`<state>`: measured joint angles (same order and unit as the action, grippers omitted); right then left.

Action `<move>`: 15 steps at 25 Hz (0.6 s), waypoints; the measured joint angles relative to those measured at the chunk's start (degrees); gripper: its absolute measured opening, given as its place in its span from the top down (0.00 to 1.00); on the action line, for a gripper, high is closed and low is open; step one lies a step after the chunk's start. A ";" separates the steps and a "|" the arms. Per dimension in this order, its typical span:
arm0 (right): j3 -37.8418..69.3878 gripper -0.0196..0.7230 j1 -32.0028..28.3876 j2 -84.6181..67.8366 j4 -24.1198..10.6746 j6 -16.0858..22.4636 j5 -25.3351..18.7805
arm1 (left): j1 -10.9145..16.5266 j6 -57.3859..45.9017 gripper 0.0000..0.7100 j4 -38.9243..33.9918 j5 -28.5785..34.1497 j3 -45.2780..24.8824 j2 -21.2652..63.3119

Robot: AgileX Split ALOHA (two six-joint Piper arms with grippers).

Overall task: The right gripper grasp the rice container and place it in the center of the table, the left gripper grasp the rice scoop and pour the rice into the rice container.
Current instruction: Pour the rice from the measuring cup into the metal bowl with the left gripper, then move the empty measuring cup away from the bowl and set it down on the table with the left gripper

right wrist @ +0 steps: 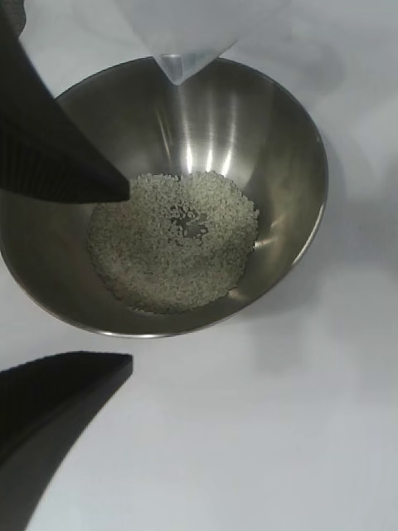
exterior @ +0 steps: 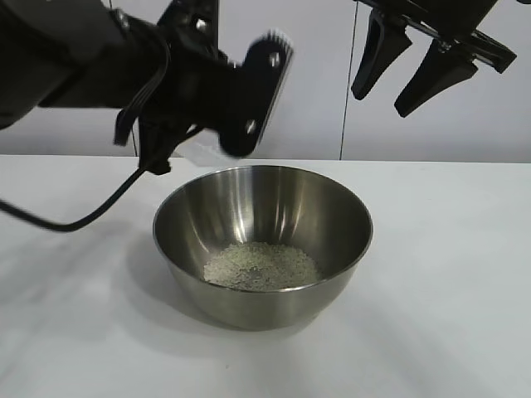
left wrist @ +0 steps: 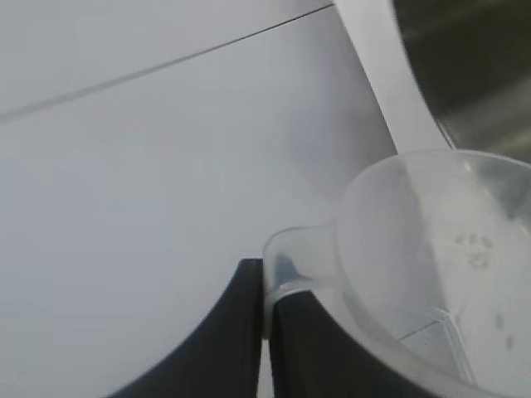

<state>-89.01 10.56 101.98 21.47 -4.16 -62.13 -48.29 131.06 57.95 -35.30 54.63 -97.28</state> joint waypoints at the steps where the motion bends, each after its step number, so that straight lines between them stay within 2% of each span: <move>1: 0.00 0.47 0.00 0.00 0.00 0.00 0.00 | 0.00 -5.45 0.99 1.81 -0.13 0.62 0.66; 6: 0.00 0.47 0.00 0.00 0.04 0.00 0.00 | 0.00 -30.21 0.99 8.97 -0.67 1.50 5.21; 9: 0.00 0.47 0.00 0.00 0.16 0.00 0.00 | 1.62 -40.33 0.99 14.46 -0.05 1.50 6.59; 11: 0.00 0.47 0.00 0.00 0.16 0.00 0.00 | 4.26 -45.71 0.99 18.09 1.71 1.50 6.93; 13: 0.00 0.47 0.00 0.00 0.16 0.00 0.00 | 8.82 -51.72 0.99 20.29 5.44 1.50 6.92; 15: 0.00 0.47 0.00 0.00 0.16 -0.04 0.00 | 13.90 -58.30 0.99 20.71 12.47 1.50 6.92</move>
<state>-89.01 10.56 101.98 21.64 -4.20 -62.13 -34.39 72.77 78.66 -22.84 56.13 -90.37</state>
